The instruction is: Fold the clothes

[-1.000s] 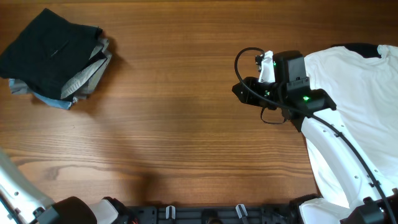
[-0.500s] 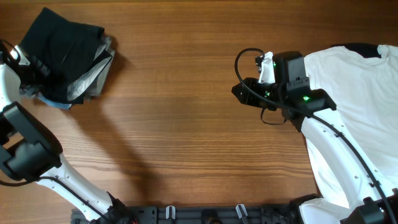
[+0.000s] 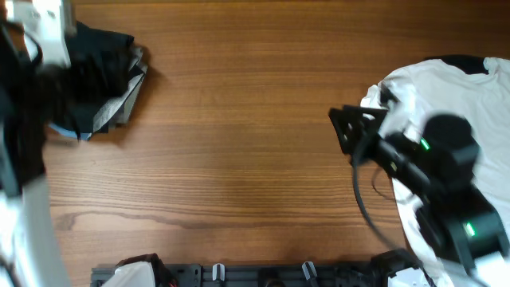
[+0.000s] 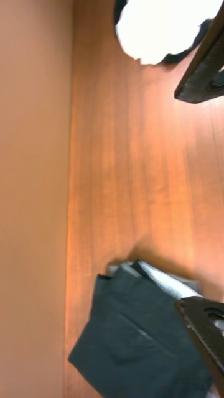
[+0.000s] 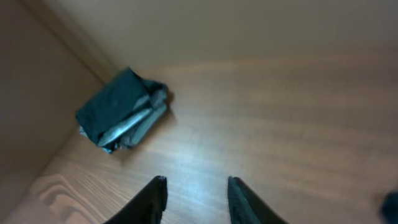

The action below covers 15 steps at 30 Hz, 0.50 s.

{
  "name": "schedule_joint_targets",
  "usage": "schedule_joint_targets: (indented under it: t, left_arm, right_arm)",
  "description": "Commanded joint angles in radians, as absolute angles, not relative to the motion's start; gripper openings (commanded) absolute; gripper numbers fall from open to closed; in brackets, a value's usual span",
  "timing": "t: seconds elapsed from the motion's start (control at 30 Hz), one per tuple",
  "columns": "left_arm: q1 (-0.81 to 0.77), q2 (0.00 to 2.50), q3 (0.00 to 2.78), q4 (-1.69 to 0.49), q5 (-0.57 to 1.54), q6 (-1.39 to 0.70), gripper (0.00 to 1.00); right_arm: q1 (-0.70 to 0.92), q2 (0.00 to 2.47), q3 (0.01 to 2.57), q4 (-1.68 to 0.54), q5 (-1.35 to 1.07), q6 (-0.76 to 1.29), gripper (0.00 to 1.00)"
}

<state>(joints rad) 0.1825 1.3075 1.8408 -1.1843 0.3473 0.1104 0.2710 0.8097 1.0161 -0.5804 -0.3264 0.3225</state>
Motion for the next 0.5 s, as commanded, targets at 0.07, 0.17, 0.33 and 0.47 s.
schedule_joint_targets:
  t: [0.07, 0.17, 0.33, 0.47]
  left_arm:
    - [0.077, 1.200, 1.829, -1.395, 0.234, 0.029, 1.00]
    - [0.075, 1.186, 1.829, -1.471, 0.234, 0.029, 1.00]
    - [0.075, 1.187, 1.829, -1.486, 0.234, 0.029, 1.00]
    - [0.075, 1.187, 1.829, -1.486, 0.234, 0.029, 1.00]
  right_arm:
    - [0.271, 0.604, 1.017, -0.654, -0.278, 0.149, 0.87]
    - [0.271, 0.556, 1.017, -0.678, -0.229, 0.150, 1.00]
    - [0.271, 0.557, 1.017, -0.683, -0.228, 0.162, 1.00]
    - [0.271, 0.558, 1.017, -0.699, -0.243, 0.197, 1.00]
